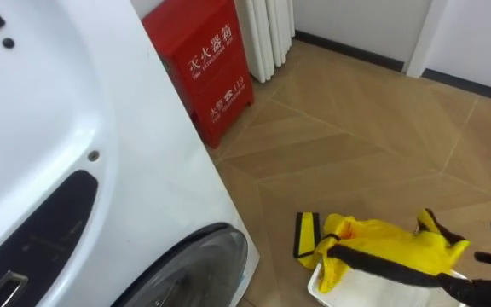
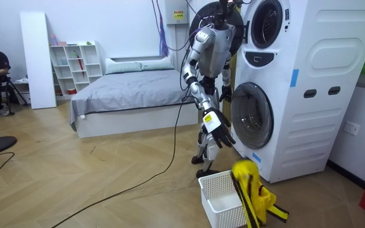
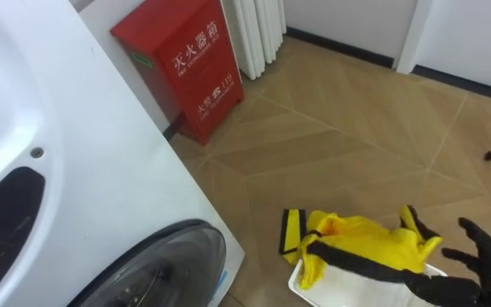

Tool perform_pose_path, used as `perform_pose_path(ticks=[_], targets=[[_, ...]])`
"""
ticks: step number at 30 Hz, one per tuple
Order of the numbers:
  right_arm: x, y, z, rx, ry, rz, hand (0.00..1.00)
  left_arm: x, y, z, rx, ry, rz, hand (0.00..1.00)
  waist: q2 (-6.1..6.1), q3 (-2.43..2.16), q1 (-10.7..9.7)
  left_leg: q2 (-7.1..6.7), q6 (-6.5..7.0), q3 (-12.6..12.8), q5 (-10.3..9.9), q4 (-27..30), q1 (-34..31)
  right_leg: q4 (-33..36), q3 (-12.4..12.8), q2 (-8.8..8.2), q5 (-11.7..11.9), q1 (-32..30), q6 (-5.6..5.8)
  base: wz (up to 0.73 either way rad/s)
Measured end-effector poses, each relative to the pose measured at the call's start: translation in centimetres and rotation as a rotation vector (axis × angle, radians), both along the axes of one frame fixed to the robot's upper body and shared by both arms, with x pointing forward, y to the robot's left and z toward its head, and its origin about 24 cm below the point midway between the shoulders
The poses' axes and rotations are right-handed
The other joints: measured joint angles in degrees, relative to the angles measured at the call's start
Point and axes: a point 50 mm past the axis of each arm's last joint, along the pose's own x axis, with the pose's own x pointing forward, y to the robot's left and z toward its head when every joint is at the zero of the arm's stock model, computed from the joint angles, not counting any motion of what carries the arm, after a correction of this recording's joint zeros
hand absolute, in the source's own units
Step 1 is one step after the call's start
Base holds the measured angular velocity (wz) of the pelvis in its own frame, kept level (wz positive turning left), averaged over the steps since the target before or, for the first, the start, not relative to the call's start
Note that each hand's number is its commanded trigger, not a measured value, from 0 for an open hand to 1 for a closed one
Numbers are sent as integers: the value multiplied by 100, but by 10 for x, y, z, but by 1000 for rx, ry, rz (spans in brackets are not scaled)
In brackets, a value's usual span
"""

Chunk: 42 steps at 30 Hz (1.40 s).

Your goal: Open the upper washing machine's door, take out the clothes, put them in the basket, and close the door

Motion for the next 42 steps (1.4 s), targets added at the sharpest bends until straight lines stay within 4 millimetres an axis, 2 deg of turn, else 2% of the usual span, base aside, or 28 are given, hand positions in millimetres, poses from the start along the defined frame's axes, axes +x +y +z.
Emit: perform_pose_path(ticks=[12, 19, 26, 33, 35, 36, 37, 38, 39, 41, 42], targets=[[1, 1, 2, -21, -1, 13, 0, 1, 0, 0, -1, -4, 0, 0, -15, -9, 8, -1, 0, -11, 0, 0, 2, -18, -8, -7, 1, 13, 0, 0], [2, 2, 6, -29, -17, 21, 0, 1, 0, 0, -1, -8, -1, 0, -13, -10, 5, -11, 0, -137, 0, -1, 2, -24, -75, -29, 1, 31, -1, 3], [3, 3, 8, -46, -15, 29, 0, 2, 0, 0, 0, -18, -2, 0, -5, -17, 11, -3, 1, -155, 0, 43, 3, -34, -135, -63, 1, 64, -2, 4], [2, 0, 9, -73, -4, 31, 0, 1, 0, 0, -11, -9, 3, 0, 6, -26, 15, 10, 1, -155, 0, 43, 184, -31, -134, -67, -13, 243, -18, 0], [-1, -2, 9, -63, -6, 17, 0, 0, -1, 0, -16, -9, 5, 0, -12, -25, 24, 10, 0, -158, 0, 46, 269, -29, -141, -72, -29, 332, -23, 2], [-4, -2, 8, -46, -10, 5, 0, -3, -2, 0, -20, -15, 18, 0, -77, -16, 44, 11, 0, -157, 0, 47, 307, -19, -137, -71, -41, 366, -27, 0], [-9, -2, 9, -45, -18, -2, 0, -6, -3, 0, -23, -20, 18, 0, -51, -44, 59, 13, 0, -189, 0, 45, 358, -27, -150, -72, -47, 427, -29, 0], [-11, -1, 10, -46, -22, -2, 0, -7, -4, 0, -24, -23, 15, 0, -76, -37, 61, 12, 0, -222, 0, 42, 385, -31, -167, -76, -57, 464, -32, 12], [-13, -1, 9, -43, -21, -10, 0, -9, -4, 0, -25, -22, 9, 0, -97, -51, 50, 12, 0, -311, 0, 38, 460, -72, -221, -86, -64, 571, -37, 21], [-21, -2, 5, -22, -14, -39, 0, -9, -4, 0, -23, -25, 2, 0, -150, -67, 41, 15, 0, -499, 0, 30, 580, -156, -348, -118, -75, 777, -57, 38], [-27, -5, 3, 2, -18, -77, 0, -6, -5, 1, -23, -34, -6, 0, -173, -76, 19, 27, 1, -637, 1, 32, 638, -248, -506, -170, -79, 915, -64, 63]])
